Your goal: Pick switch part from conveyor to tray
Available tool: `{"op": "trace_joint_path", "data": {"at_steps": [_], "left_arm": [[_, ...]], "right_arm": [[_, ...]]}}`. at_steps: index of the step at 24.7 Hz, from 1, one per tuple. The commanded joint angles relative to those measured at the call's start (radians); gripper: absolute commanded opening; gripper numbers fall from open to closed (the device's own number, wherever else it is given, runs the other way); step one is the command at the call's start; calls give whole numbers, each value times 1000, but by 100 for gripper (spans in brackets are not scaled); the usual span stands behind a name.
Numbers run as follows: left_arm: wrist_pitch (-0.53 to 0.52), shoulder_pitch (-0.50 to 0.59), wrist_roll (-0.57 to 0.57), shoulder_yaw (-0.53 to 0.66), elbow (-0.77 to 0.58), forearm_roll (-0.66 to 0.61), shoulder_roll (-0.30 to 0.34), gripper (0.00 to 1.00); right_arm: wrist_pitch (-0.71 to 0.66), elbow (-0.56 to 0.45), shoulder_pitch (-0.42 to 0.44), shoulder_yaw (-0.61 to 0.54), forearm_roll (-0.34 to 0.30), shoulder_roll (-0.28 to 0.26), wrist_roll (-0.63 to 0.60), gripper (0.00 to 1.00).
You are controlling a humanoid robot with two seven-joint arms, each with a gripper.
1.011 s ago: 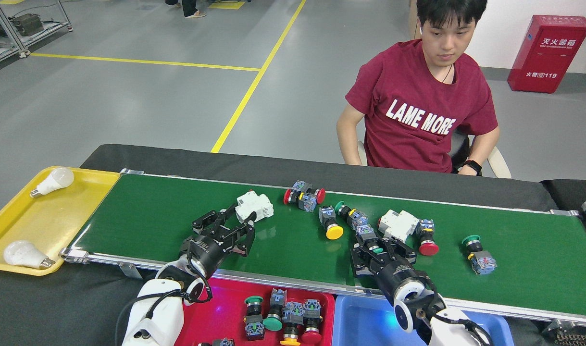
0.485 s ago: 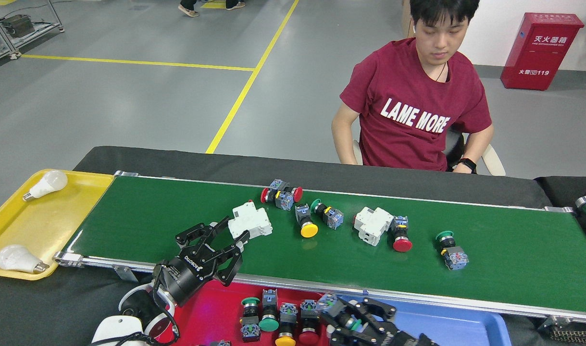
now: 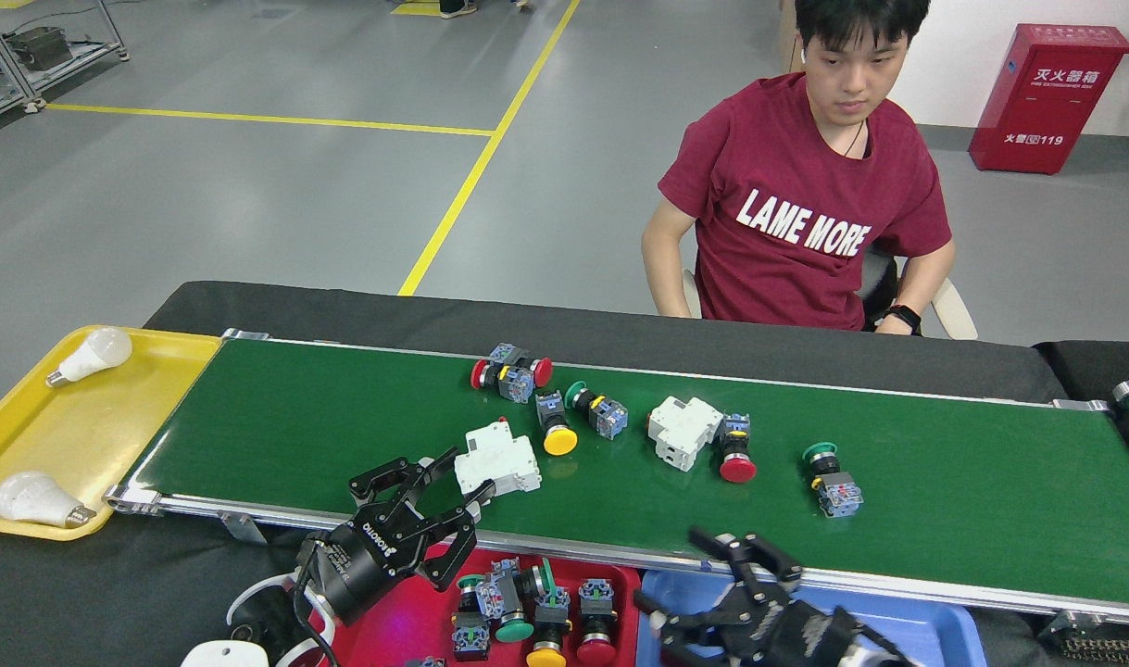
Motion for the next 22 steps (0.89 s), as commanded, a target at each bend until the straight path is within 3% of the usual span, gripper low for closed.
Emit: {"op": "trace_joint_path", "data": {"at_steps": [1,4,8,9,10,12,13,18,20,22], "left_arm": [[-20,40,3,-56,-73,0,-16,9],[10,121,-17,-199,-137,-23,-76,10],[130,141,-64,-352,-133,-152,-163,15],[148,143,-67,-383,-133,-161,-166,23],[176,144,-72,-417,-133,-162,-166,42],[276,150,-95,-467,-133,-164,-165,92],[322,160,-97,-484,-133,-162,-162,100],[351,193,-90,-477,-148,-150,-156,100],[379,197,-87,-371,-199,-138,-162,100],[389,207,-87,-188,-225,-86,-162,100]], "right_arm": [[17,-11,26,-111,-5,-23,-86,99],[134,-16,146,-182,-5,-33,-181,98],[409,-16,248,-179,-4,-33,-394,99],[438,-16,256,-176,-4,-33,-403,99],[442,-16,258,-174,-4,-35,-403,99],[442,-16,261,-174,-4,-33,-403,99],[442,-16,264,-171,-4,-33,-403,99],[444,-16,264,-171,-4,-33,-400,99],[444,-16,264,-171,-4,-33,-399,99],[453,-16,258,-168,-4,-32,-385,99]]}}
